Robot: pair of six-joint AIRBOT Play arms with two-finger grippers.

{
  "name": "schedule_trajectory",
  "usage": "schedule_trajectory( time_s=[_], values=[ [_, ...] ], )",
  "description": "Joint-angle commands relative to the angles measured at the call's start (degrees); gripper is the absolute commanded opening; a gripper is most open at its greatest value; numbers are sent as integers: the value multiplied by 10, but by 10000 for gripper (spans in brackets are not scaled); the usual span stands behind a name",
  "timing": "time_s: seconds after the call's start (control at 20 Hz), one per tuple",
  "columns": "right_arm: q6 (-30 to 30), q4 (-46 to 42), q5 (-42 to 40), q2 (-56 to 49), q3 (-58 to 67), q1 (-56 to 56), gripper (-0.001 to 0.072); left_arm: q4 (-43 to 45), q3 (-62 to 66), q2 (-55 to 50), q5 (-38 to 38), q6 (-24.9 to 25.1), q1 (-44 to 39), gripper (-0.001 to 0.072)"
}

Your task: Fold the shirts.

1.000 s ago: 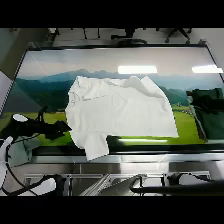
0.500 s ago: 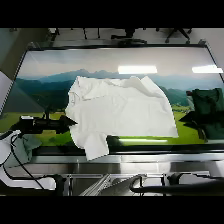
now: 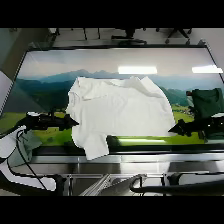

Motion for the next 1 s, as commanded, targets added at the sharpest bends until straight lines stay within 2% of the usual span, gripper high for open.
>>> schedule_trajectory(
  time_s=[0.0,0.05,0.2,0.35,0.5,0.65,0.8,0.95],
  values=[
    [-18,63,3,3,38,28,17,-6,45,18,-47,-15,-16,16],
    [-18,94,22,17,74,25,16,-6,72,47,-69,-24,-16,15],
    [-19,260,103,80,231,8,16,-35,176,181,-124,-49,-7,15],
    [-18,360,89,164,422,-5,16,-72,326,329,-123,-68,9,16],
    [-28,367,3,252,566,-12,16,-67,502,437,-107,-77,48,16],
    [-38,295,-86,325,644,-12,16,-32,637,499,-80,-101,129,16],
    [-42,229,-122,367,654,-11,16,-18,681,520,-84,-122,223,16],
    [-39,223,-74,342,638,-11,16,-61,626,495,-103,-141,232,16]
  ],
)
